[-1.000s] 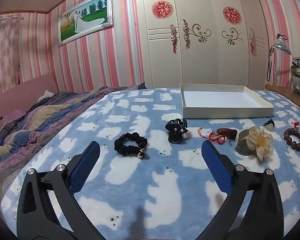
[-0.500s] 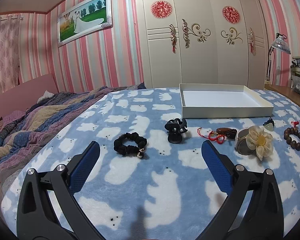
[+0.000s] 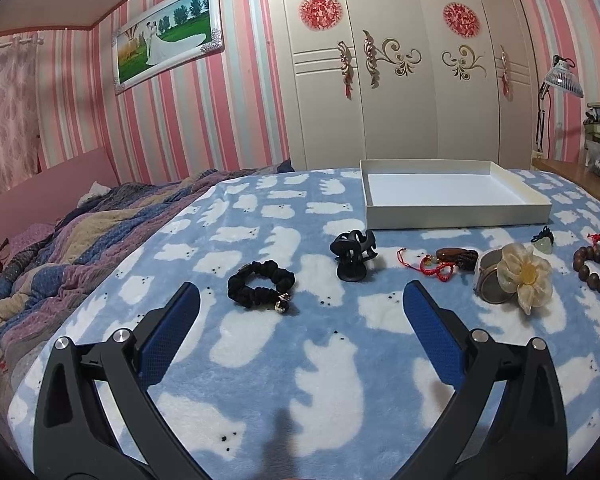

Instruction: Organize jewelry

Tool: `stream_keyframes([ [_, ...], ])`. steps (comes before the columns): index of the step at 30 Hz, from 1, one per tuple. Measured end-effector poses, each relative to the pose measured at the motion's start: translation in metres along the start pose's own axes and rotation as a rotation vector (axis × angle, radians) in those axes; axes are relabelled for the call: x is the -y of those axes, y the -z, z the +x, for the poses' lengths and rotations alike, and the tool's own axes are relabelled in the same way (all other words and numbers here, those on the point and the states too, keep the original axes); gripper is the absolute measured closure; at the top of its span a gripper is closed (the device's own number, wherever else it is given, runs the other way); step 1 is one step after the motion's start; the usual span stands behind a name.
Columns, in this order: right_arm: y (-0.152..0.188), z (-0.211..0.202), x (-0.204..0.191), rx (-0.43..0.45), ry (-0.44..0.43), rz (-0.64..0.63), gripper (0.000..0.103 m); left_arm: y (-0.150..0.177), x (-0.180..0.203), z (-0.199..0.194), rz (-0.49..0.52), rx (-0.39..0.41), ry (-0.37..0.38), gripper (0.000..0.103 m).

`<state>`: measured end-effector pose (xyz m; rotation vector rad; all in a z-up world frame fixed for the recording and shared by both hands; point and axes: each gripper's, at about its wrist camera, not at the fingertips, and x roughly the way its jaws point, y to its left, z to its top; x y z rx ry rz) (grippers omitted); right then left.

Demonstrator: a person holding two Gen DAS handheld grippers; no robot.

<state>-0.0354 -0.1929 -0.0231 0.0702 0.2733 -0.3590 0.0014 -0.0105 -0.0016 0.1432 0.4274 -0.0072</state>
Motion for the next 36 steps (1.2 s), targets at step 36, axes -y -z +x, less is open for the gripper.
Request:
stream_keyframes([
  [36,-0.0007,0.0003,-0.0033,-0.005,0.013,-0.016,0.002,0.0,-0.001,-0.0034,-0.003,0.01,0.006,0.003],
])
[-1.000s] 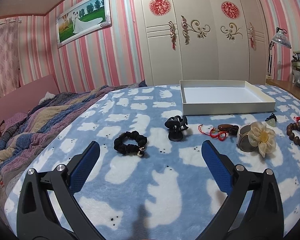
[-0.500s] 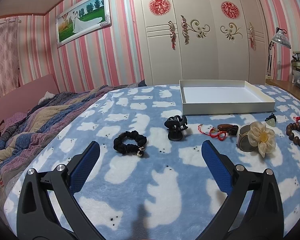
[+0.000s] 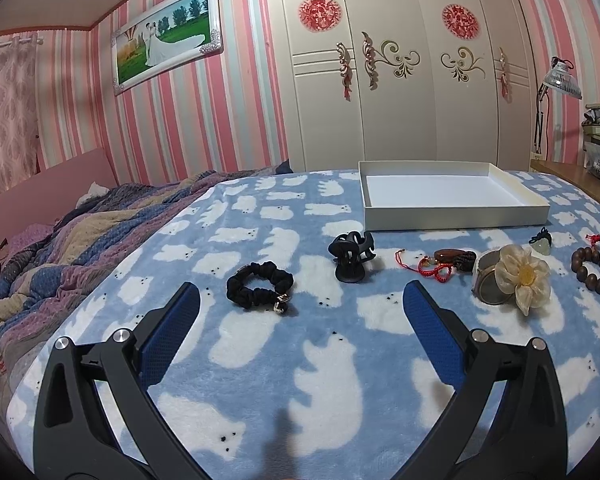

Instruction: Organize jewelry

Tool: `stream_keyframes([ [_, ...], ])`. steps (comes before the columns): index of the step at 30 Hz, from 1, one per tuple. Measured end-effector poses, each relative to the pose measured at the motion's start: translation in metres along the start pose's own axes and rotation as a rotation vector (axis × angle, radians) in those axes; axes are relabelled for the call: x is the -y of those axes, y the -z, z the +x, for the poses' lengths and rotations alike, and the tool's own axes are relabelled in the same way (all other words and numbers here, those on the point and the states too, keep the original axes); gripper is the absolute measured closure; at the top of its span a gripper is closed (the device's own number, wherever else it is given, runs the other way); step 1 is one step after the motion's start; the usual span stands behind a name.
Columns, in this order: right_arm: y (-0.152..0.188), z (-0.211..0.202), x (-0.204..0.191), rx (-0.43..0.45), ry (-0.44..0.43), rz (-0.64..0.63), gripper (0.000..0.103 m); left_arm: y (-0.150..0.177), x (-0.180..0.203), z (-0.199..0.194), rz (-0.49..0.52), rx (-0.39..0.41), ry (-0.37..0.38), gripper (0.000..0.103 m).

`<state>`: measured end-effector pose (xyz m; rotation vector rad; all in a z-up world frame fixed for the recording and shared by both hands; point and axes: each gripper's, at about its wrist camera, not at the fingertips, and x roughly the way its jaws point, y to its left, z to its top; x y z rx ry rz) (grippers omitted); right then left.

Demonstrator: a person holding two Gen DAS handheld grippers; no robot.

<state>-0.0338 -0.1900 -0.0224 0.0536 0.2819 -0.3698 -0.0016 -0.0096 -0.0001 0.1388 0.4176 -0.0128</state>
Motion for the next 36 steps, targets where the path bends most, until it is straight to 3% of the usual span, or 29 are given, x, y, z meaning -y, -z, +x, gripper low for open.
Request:
stream_keyframes([
  [36,0.0007,0.0027,-0.0019,0.002,0.001,0.001,0.002,0.0,-0.0018,0.0002,-0.013,0.002,0.0,0.003],
])
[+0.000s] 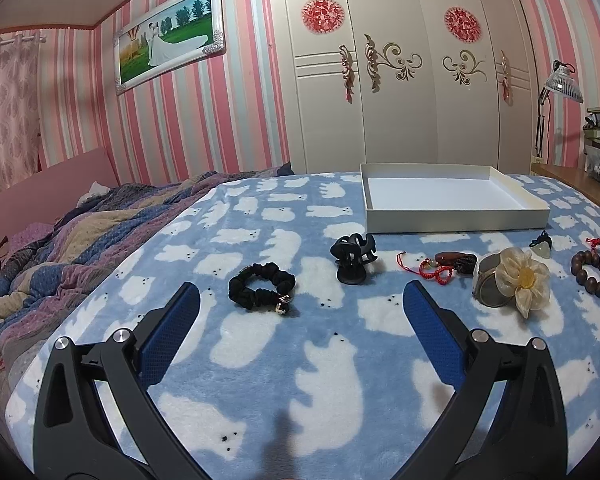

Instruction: Organize jewelry

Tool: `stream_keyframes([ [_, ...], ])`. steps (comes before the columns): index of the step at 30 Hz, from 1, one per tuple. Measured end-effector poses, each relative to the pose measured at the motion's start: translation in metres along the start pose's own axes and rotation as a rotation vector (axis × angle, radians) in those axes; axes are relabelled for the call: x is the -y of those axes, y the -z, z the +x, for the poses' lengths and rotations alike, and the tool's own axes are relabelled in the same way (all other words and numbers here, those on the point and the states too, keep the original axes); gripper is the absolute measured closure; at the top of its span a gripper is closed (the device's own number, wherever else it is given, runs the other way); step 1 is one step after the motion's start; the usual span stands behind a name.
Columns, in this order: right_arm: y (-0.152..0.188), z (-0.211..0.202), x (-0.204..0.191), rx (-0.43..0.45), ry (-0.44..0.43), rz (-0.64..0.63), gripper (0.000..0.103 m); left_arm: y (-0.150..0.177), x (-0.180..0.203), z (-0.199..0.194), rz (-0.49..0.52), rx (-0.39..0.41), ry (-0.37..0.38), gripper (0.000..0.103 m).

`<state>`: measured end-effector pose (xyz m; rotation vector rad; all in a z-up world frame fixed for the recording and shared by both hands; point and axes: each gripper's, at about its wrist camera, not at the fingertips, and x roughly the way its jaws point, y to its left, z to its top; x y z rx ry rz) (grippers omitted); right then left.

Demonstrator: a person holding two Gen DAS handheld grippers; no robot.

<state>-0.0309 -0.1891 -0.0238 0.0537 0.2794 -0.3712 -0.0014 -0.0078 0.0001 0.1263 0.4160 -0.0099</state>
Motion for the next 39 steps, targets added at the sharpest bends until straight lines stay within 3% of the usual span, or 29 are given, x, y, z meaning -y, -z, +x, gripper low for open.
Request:
stream_keyframes([
  [34,-0.0007,-0.0034,0.0019,-0.003,0.013,-0.007,0.002,0.0003,0.0032,0.0018,0.014,-0.006,0.004,0.003],
  [37,-0.0014,-0.0021,0.0022,-0.014,0.007,-0.008,0.004,0.0005,0.0034,0.0025,0.014,-0.007,0.006,0.003],
  [39,-0.0022,0.0006,0.0038,-0.026,-0.021,0.002,0.012,-0.0001,0.004,0.0048,0.016,-0.018,0.008,0.003],
])
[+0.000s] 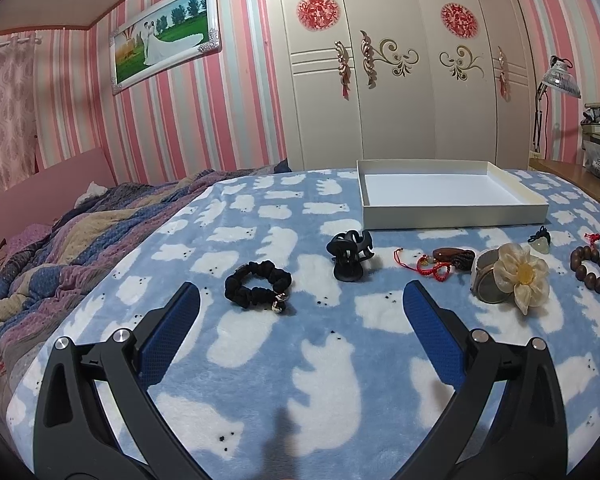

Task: Organize jewelry
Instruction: 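Grasp the wooden bead bracelet with the right tool while the left tool grasps the cream flower scrunchie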

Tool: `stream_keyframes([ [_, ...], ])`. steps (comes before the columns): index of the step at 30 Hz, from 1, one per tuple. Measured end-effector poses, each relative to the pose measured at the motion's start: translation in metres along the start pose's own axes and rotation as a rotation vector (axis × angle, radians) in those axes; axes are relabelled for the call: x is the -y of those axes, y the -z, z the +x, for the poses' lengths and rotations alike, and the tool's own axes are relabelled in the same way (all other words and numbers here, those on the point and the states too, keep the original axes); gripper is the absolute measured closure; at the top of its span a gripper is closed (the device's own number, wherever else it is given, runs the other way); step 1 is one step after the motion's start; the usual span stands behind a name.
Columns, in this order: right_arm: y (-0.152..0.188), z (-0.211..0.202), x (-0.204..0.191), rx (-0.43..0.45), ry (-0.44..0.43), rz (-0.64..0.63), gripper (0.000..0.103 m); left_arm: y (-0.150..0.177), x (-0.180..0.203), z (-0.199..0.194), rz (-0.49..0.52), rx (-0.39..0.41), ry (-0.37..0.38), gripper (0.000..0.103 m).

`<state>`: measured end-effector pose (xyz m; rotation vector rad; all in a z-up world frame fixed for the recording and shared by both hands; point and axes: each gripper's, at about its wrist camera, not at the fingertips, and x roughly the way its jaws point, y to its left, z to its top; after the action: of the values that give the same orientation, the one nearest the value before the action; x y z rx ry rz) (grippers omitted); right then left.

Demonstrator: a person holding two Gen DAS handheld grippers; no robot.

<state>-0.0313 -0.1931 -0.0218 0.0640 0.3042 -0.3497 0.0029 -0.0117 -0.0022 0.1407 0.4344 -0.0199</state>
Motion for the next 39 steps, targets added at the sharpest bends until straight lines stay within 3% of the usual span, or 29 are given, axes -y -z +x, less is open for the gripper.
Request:
stream_keyframes([
  [2,-0.002,0.007,0.008,-0.027,-0.033,0.036,0.021,-0.001,0.001,0.002,0.007,-0.013,0.002,0.003],
  [5,-0.008,0.017,0.02,-0.039,-0.007,0.05,0.03,-0.005,0.007,0.008,0.007,-0.042,0.016,0.003],
  [7,-0.013,0.027,0.027,-0.055,0.02,0.042,0.035,-0.011,0.01,0.009,-0.036,-0.06,0.062,0.003],
  [11,-0.018,0.055,0.045,-0.146,-0.011,0.042,0.046,-0.024,0.03,0.013,-0.091,-0.103,0.164,0.003],
  [16,-0.018,0.081,0.061,-0.223,-0.016,0.044,0.055,-0.038,0.073,0.019,-0.055,-0.136,0.248,0.007],
  [21,-0.012,0.101,0.064,-0.318,-0.005,0.045,0.08,-0.042,0.106,0.026,-0.012,-0.155,0.273,0.007],
  [25,-0.01,0.108,0.059,-0.353,-0.017,0.03,0.081,-0.039,0.123,0.035,0.015,-0.175,0.282,0.01],
  [29,-0.009,0.106,0.061,-0.35,-0.041,0.05,0.081,-0.03,0.139,0.061,0.04,-0.261,0.302,0.027],
  [32,-0.009,0.107,0.066,-0.347,-0.057,0.067,0.081,-0.026,0.147,0.066,0.054,-0.269,0.311,0.036],
  [35,-0.01,0.108,0.067,-0.344,-0.071,0.074,0.081,-0.026,0.151,0.064,0.048,-0.264,0.352,0.064],
  [36,-0.01,0.106,0.066,-0.337,-0.076,0.069,0.084,-0.028,0.152,0.059,0.053,-0.237,0.362,0.088],
  [38,-0.012,0.101,0.064,-0.308,-0.082,0.06,0.084,-0.033,0.152,0.054,0.055,-0.22,0.377,0.101],
  [39,-0.013,0.099,0.065,-0.296,-0.085,0.06,0.084,-0.037,0.148,0.051,0.04,-0.213,0.385,0.102],
])
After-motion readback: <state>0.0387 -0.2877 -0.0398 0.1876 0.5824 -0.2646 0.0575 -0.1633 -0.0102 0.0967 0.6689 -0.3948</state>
